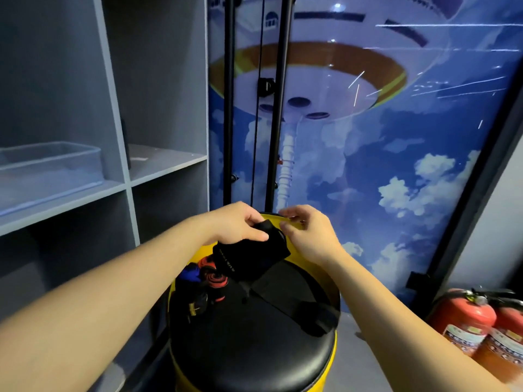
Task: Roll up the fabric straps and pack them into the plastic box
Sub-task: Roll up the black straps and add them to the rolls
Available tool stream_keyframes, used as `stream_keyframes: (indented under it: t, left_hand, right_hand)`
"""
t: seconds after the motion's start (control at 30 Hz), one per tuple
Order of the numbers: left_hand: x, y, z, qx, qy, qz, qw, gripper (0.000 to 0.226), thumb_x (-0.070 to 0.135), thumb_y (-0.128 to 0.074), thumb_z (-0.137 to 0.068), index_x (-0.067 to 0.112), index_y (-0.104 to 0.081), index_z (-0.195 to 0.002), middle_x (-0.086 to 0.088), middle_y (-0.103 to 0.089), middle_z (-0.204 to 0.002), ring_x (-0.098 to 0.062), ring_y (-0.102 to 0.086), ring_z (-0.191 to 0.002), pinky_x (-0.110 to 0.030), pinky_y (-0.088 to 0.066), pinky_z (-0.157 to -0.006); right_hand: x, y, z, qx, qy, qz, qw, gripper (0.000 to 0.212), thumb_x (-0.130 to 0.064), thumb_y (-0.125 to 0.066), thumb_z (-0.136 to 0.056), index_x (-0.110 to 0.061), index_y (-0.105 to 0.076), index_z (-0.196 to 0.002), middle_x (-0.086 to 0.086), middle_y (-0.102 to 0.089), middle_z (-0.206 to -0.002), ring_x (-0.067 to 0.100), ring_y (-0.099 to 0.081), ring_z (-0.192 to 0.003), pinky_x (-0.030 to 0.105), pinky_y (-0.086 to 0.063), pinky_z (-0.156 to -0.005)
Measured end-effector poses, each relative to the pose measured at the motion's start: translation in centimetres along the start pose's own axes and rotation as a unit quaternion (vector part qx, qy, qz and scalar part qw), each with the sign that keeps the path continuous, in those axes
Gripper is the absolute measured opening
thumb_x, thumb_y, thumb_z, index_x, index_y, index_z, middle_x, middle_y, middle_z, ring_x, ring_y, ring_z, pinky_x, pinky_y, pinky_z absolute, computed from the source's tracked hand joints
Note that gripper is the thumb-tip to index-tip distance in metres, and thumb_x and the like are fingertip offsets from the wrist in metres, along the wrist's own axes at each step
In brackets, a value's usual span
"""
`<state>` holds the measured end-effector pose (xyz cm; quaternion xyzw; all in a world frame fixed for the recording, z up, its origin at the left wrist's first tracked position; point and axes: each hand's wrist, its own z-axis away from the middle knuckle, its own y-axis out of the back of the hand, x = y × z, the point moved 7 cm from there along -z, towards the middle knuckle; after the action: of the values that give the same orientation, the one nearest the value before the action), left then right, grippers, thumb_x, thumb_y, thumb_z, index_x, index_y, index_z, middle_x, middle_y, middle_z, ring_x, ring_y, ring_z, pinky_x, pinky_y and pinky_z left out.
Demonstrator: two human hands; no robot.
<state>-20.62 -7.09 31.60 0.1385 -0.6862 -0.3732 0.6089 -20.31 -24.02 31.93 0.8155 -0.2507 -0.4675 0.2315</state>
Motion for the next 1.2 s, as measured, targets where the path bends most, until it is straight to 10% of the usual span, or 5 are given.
stream_keyframes:
  t: [0.13, 0.63, 0.77, 0.9, 1.2]
  left_hand:
    - [2.6, 0.9, 0.5, 0.003, -0.048, -0.173, 0.984, 0.009, 0.032, -0.075, -0.087, 0.023, -0.076, -0.090, 0.003, -0.075, -0.085, -0.009, -0.066, -0.075, -0.036, -0.053, -0.078]
    - [-1.8, 4.5, 3.6, 0.359, 0.056, -0.036, 0.931, 0.051, 0.057, -0.079, -0.075, 0.023, -0.061, -0.109, 0.007, -0.057, -0.108, -0.012, -0.054, -0.098, -0.028, -0.042, -0.082]
    - [-5.6, 0.5, 3.4, 0.177, 0.246, 0.233, 0.924, 0.071, 0.076, -0.062, -0.079, 0.008, -0.073, -0.093, -0.004, -0.077, -0.086, -0.020, -0.066, -0.076, -0.031, -0.050, -0.072]
    - [-4.6, -0.4, 2.2, 0.158, 0.142, 0.480, 0.851, 0.043, 0.041, -0.071, -0.090, 0.006, -0.071, -0.116, -0.010, -0.078, -0.102, -0.024, -0.072, -0.095, -0.034, -0.054, -0.080]
    - [-2.9, 1.9, 1.3, 0.198, 0.035, 0.430, 0.880, 0.030, 0.006, -0.062, -0.096, 0.008, -0.067, -0.125, -0.009, -0.076, -0.109, -0.022, -0.073, -0.099, -0.031, -0.056, -0.075]
  right_hand:
    - [-1.9, -1.7, 0.0, -0.179, 0.051, -0.040, 0.982, 0.031, -0.017, -0.061, -0.094, -0.028, -0.070, -0.122, -0.011, -0.070, -0.115, 0.004, -0.064, -0.105, 0.023, -0.048, -0.094]
    - [-0.6, -3.2, -0.9, -0.078, -0.053, -0.298, 0.950, 0.020, -0.018, -0.069, -0.094, -0.018, -0.053, -0.082, -0.004, -0.056, -0.069, 0.013, -0.053, -0.067, 0.029, -0.041, -0.065]
    - [-0.3, -3.6, -0.5, -0.058, -0.087, -0.392, 0.914, 0.019, -0.015, -0.063, -0.098, -0.015, -0.049, -0.085, -0.004, -0.053, -0.068, 0.012, -0.048, -0.065, 0.024, -0.037, -0.060]
    - [-1.0, -4.1, 0.4, -0.069, -0.078, -0.427, 0.898, 0.012, -0.012, -0.057, -0.101, -0.009, -0.049, -0.092, -0.006, -0.057, -0.066, 0.006, -0.052, -0.060, 0.017, -0.042, -0.056]
    - [-0.9, -4.0, 1.0, -0.123, -0.126, -0.428, 0.886, 0.022, -0.029, -0.061, -0.097, -0.018, -0.074, -0.084, 0.002, -0.071, -0.081, 0.018, -0.066, -0.079, 0.027, -0.049, -0.073]
